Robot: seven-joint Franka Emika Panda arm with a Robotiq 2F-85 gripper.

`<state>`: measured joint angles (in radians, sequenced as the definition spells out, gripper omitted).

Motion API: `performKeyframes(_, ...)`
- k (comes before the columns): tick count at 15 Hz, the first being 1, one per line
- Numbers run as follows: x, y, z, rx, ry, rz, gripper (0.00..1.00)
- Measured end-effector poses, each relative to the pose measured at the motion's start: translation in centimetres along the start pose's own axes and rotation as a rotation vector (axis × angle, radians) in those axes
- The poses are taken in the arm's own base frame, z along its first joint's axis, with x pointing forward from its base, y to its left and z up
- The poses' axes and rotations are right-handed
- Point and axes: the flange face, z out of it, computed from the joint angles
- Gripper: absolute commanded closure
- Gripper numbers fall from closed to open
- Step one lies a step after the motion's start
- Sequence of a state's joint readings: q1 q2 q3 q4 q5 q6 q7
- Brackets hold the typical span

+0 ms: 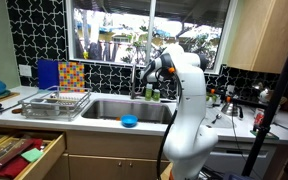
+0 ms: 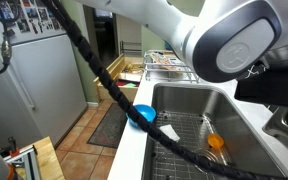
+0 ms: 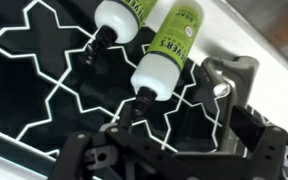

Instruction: Pick up the orange bowl and put it in the sink, pick up the blue bowl and put it on the kitchen counter in front of the sink, pick up the green container and put it in the blue bowl, move the blue bowl to the kitchen counter next to the tap

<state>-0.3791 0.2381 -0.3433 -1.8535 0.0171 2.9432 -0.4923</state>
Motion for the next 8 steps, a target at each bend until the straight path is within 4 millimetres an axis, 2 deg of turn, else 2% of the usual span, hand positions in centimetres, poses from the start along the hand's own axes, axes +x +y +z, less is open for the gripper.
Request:
performKeyframes(5,-0.2,3.4,3.7,-0.112,-0.017,0.242,0.00)
performKeyframes(8,0.3,4.0,4.9,-0.126,-0.098,0.357,0.00)
